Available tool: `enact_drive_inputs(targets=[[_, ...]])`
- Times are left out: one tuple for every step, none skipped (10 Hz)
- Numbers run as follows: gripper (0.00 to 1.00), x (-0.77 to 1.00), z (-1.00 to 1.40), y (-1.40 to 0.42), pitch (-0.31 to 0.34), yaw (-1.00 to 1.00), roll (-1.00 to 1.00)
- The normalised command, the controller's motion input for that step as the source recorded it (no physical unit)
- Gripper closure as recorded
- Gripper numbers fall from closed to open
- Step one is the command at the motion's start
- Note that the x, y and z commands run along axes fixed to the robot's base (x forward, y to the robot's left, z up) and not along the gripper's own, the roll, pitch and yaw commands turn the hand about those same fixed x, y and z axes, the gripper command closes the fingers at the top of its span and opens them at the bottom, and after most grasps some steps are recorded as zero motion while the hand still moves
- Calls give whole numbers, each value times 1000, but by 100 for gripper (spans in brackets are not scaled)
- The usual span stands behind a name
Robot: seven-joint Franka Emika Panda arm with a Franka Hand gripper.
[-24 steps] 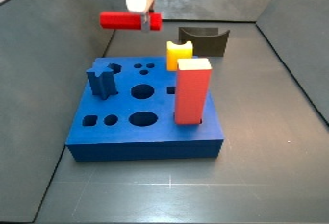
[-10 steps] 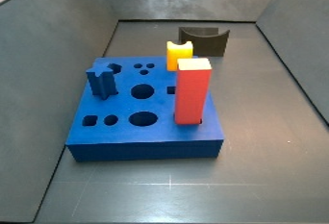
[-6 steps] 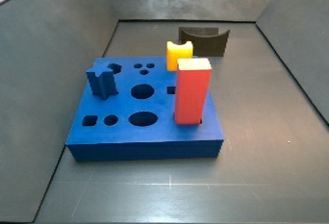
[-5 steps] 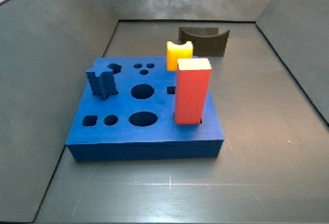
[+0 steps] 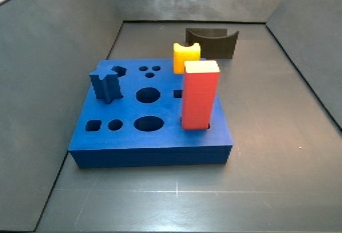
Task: Pick up the hexagon object. Move up. Place the hexagon object on the fixture. Regrasp the hexagon object. Move to above the board. Insert the hexagon object.
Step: Place the hexagon object on the fixture.
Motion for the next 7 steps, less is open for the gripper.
enact_drive_inputs(targets=[[100,1000,27,14,29,1000,-61],[100,1000,-585,563,143,1000,-659],[100,1000,-621,585,160,1000,-724],[100,964,-454,428,169,1000,-806],[100,899,-286,271,190,1000,-845],[100,822,-121,130,226,1000,-894],[100,711,-49,83,296,1000,-938]])
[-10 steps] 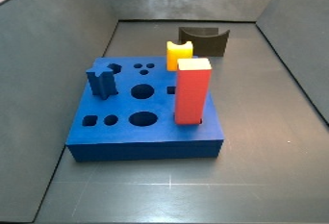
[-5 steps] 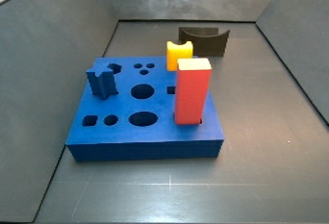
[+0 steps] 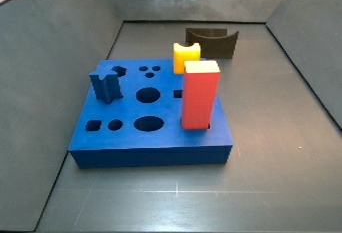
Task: Pick up the hexagon object. Move up. Place the hexagon object on the fixture. Regrasp the hexagon object. Move to above the board. Insert the hexagon object.
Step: Place the hexagon object on the fixture.
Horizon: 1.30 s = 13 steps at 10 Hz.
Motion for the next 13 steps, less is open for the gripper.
enact_drive_inputs(targets=[[100,592,-32,63,430,975,-1000],[100,530,-25,47,525,846,-973],[100,464,-9,43,546,490,-745],[100,427,-10,44,527,265,-579],[100,408,-9,45,497,147,-466],[100,356,-2,28,393,-41,-267],[100,331,-3,28,346,-100,-215],[100,255,0,29,246,-147,-133],[100,226,6,30,217,-149,-110],[100,159,-1000,72,138,-147,-1000],[100,150,-1000,78,119,-147,-1000],[100,160,-1000,87,105,-171,-1000],[100,167,-1000,85,109,-183,-1000]])
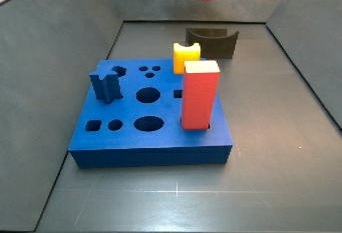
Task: Pick up the hexagon object. Move up. Place the hexagon object on the fixture. Regrasp the hexagon object. Move to above the board. Insert the hexagon object.
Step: Place the hexagon object on the fixture, then regrasp the hexagon object.
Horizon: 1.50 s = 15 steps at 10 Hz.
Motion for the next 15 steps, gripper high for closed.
enact_drive_inputs(targets=[[100,180,-1000,92,105,-206,-1000],[100,185,-1000,96,98,-216,-972],[100,200,-1000,102,63,-199,-753],[100,212,-1000,108,35,-184,-586],[100,231,-1000,113,12,-161,-369],[100,230,-946,103,3,-146,-279],[100,170,-641,67,-7,-115,-181],[100,144,-528,62,-12,-103,-170],[100,88,-273,49,-27,-82,-156],[100,77,-178,47,-34,-73,-149],[0,0,0,0,0,0,0],[0,0,1000,0,85,14,-37],[0,-2,1000,1,85,14,-35],[0,-15,1000,6,90,4,-20],[0,-17,1000,3,89,-15,10]])
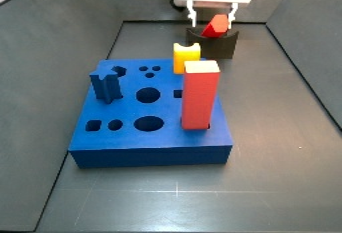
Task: Pick up the hexagon object. Move up. Place the hexagon object on the fixture. Regrasp the hexagon object. Move to above the board. Insert the hexagon object.
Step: Regrasp the hexagon object.
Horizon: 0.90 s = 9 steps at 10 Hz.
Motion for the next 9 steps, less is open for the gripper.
enact_drive_inputs(targets=[[0,-23,1000,4,86,-29,32],[0,-30,990,2,83,-40,44],[0,-28,839,2,79,-46,52],[0,-24,643,5,67,-52,53],[0,-25,542,3,59,-51,50],[0,-24,334,3,45,-52,48],[0,-7,898,-1000,38,5,1000],[0,-7,836,-1000,36,6,1000],[0,-31,793,-1000,25,5,1000]])
